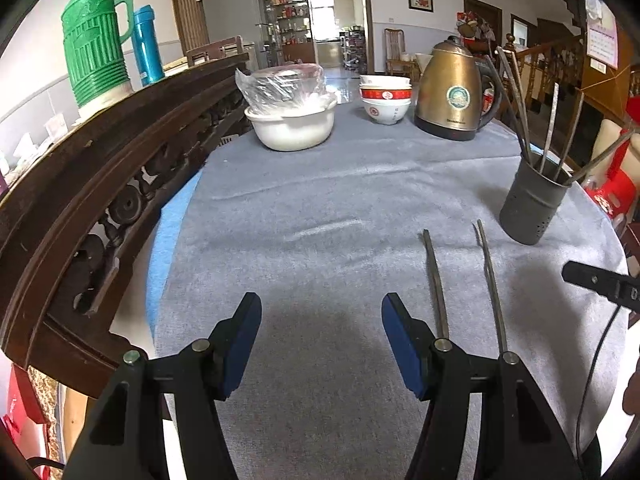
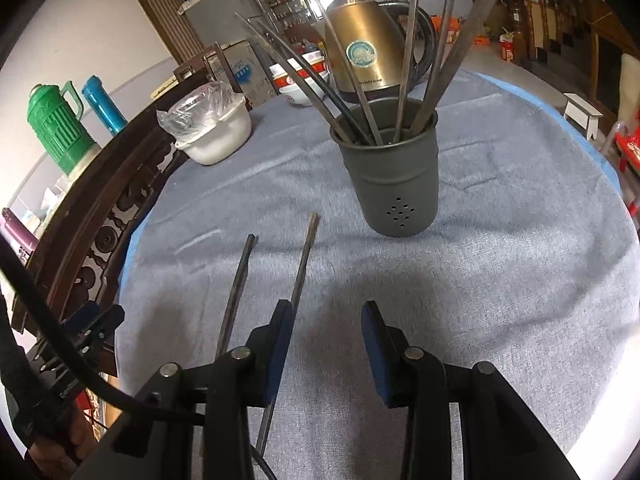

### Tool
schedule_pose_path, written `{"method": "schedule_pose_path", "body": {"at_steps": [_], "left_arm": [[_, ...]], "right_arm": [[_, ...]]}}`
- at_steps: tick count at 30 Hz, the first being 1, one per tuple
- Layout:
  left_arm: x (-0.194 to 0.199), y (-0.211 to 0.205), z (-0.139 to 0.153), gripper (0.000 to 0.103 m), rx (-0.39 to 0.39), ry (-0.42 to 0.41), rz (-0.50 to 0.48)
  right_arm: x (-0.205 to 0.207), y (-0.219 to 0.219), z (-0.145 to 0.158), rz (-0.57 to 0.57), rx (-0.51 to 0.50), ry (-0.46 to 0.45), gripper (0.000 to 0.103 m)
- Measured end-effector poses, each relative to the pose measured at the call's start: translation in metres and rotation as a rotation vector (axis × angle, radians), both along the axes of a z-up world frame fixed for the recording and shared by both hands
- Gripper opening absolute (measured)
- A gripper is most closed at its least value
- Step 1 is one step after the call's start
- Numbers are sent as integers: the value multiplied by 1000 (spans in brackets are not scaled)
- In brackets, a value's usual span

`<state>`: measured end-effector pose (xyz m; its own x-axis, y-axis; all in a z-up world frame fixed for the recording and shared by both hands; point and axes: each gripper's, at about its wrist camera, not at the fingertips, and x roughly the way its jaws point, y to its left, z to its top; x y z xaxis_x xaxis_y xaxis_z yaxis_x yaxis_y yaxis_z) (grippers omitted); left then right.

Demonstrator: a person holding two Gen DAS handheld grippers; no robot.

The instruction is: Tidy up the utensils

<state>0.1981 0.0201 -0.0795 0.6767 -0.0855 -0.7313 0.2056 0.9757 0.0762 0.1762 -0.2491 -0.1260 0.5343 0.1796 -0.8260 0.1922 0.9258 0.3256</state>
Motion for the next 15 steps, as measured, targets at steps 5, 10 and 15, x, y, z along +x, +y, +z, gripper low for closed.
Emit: {"method": "schedule_pose_path", "body": {"at_steps": [5, 10, 15], "left_arm": [[2, -1, -10, 63, -25, 54, -33], [5, 2, -19, 63, -48, 102, -33], [6, 3, -28, 63, -41, 137, -27]], "right_arm": [[14, 9, -1, 33, -38, 24, 39], [35, 19, -14, 62, 7, 86, 37], [51, 32, -39, 91, 55, 175, 30]]}}
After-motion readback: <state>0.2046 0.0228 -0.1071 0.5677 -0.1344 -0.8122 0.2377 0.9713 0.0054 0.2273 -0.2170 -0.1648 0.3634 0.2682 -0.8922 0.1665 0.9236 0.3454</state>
